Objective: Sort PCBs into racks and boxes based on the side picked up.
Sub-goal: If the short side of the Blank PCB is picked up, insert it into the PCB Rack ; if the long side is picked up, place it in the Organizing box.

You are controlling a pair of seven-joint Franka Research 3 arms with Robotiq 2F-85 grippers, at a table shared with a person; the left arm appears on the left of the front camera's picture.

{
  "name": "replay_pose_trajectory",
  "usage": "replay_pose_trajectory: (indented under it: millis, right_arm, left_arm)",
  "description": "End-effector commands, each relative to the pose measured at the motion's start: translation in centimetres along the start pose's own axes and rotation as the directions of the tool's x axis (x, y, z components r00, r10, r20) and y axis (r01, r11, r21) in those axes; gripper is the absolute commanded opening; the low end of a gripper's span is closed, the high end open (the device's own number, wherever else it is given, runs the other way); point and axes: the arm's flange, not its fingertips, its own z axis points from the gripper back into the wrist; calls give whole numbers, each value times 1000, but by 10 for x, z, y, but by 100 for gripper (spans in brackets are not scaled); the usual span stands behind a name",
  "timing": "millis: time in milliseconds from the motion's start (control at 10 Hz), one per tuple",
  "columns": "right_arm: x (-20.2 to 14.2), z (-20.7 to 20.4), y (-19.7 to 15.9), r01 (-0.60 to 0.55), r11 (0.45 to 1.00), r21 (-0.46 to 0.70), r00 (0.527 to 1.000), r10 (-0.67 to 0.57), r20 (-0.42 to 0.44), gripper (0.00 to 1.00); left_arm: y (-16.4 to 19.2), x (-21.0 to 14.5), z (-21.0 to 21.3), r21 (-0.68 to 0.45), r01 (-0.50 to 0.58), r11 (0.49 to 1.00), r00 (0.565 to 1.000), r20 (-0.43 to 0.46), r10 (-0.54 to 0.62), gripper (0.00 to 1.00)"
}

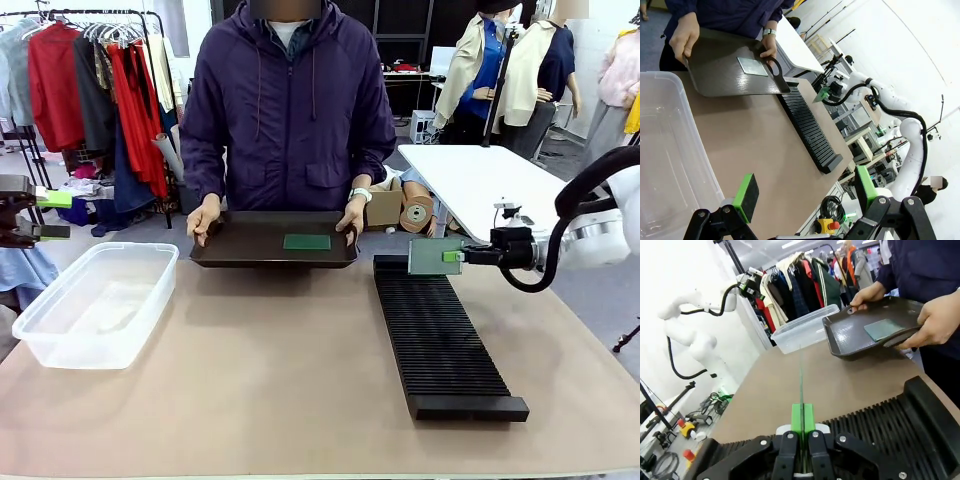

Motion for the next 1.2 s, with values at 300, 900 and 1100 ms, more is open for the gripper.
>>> replay_pose_trajectory:
  millis: [300, 900, 1100]
  right_arm:
    - [-20, -15, -33, -153, 988, -3, 987, 153, 54, 0]
    - [-37, -17, -42, -289, 956, -51, 957, 287, -37, 0]
    - [-37, -14, -42, -311, 948, -60, 950, 309, -42, 0]
  left_arm:
    - [-1, 0, 1, -12, 1, 1000, 1000, 6, 0, 100]
    - [-1, 0, 1, -12, 1, 1000, 1000, 6, 0, 100]
    - [-1, 0, 1, -12, 1, 1000, 1000, 6, 0, 100]
